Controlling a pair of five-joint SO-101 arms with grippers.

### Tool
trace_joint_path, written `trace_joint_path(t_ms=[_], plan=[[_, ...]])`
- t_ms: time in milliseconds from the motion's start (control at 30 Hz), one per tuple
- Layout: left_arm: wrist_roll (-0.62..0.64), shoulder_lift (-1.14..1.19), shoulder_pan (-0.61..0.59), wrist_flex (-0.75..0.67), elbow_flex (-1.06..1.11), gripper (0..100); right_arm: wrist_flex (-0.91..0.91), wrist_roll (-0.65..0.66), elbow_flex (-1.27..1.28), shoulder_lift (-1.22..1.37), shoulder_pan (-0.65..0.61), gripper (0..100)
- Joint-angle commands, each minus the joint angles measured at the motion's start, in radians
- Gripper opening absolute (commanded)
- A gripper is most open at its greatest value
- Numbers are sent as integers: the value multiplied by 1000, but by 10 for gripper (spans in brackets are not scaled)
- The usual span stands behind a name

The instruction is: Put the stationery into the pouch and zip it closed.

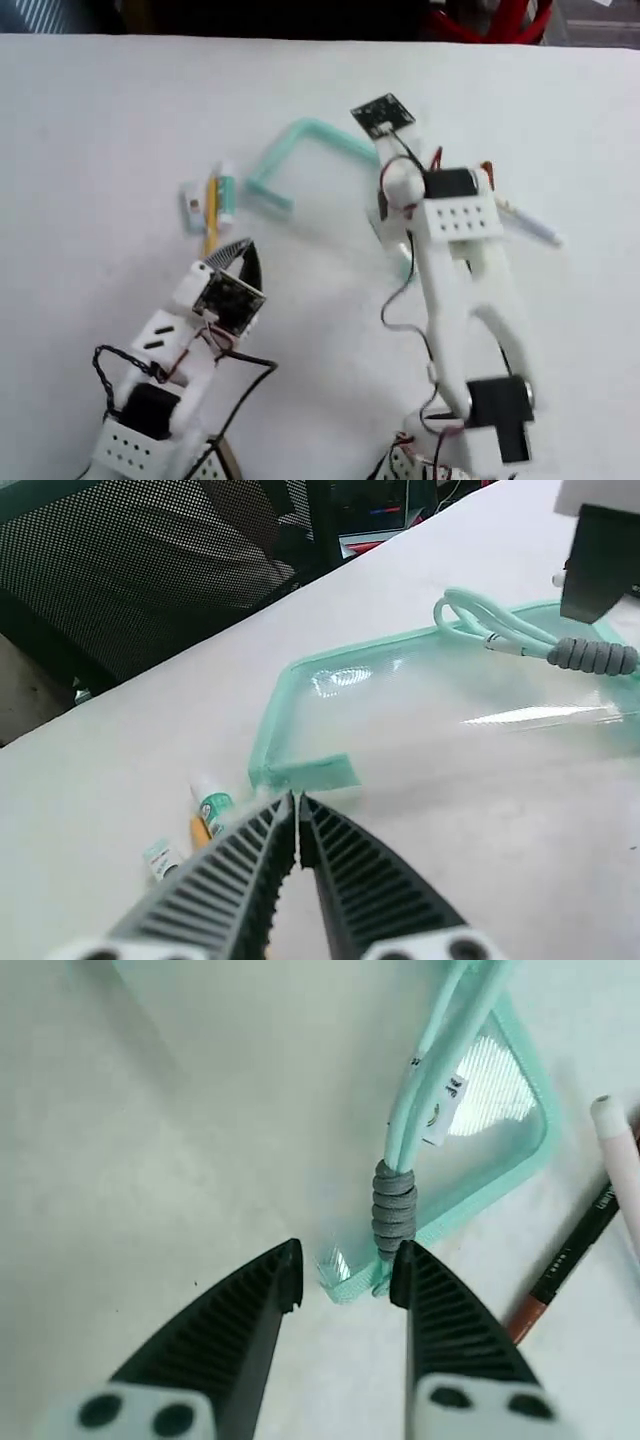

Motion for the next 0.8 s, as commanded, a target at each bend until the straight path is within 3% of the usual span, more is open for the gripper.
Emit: trace_joint_path(t_ms=[0,400,767], plan=[[2,-7,-1,-23,-3,31,64,-14,-141,99,-1,209],[5,-4,-1,-21,-3,31,-33,58,-164,309,137,230],[3,-4,-1,-21,-3,31,-82,54,-164,344,59,230]])
